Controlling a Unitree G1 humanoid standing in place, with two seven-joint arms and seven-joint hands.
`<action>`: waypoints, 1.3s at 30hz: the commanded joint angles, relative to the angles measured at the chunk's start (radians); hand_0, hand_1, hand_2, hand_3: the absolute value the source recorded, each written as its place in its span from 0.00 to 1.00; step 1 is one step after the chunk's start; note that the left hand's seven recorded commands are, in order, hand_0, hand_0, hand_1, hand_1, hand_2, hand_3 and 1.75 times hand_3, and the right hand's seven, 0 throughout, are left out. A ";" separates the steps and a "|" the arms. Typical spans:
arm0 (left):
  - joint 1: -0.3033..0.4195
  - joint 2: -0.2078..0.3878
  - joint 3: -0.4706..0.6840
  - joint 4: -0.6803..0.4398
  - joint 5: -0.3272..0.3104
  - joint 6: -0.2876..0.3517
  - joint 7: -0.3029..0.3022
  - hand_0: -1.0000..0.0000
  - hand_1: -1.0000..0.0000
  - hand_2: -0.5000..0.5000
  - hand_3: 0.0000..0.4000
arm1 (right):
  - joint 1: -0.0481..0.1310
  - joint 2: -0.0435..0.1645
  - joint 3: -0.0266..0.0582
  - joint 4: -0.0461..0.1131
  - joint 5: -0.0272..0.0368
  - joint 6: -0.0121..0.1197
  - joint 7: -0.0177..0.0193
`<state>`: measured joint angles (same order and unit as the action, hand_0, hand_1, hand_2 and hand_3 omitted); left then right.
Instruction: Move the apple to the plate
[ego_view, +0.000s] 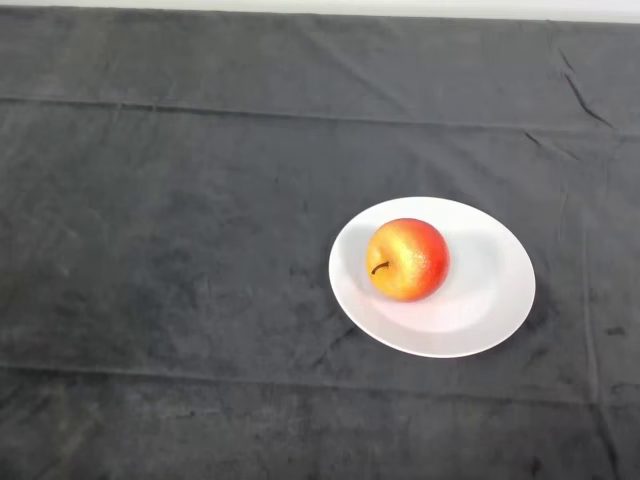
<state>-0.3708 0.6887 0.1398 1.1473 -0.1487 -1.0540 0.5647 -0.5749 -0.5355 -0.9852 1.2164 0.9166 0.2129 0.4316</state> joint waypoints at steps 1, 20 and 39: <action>-0.040 0.012 0.033 0.046 0.017 -0.020 -0.011 1.00 1.00 0.50 0.00 | -0.010 -0.009 -0.0033 -0.014 0.0151 -0.011 -0.0028; -0.118 -0.013 0.044 0.067 0.082 0.028 -0.006 1.00 1.00 0.50 0.00 | -0.011 -0.010 -0.0035 -0.013 0.0149 -0.011 -0.0017; -0.075 0.000 0.099 0.068 0.068 0.002 -0.062 1.00 1.00 0.50 0.00 | -0.011 -0.010 -0.0035 -0.012 0.0147 -0.011 -0.0013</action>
<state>-0.4546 0.6796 0.2138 1.1870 -0.0717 -1.0401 0.5066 -0.5750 -0.5355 -0.9853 1.2164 0.9166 0.2129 0.4316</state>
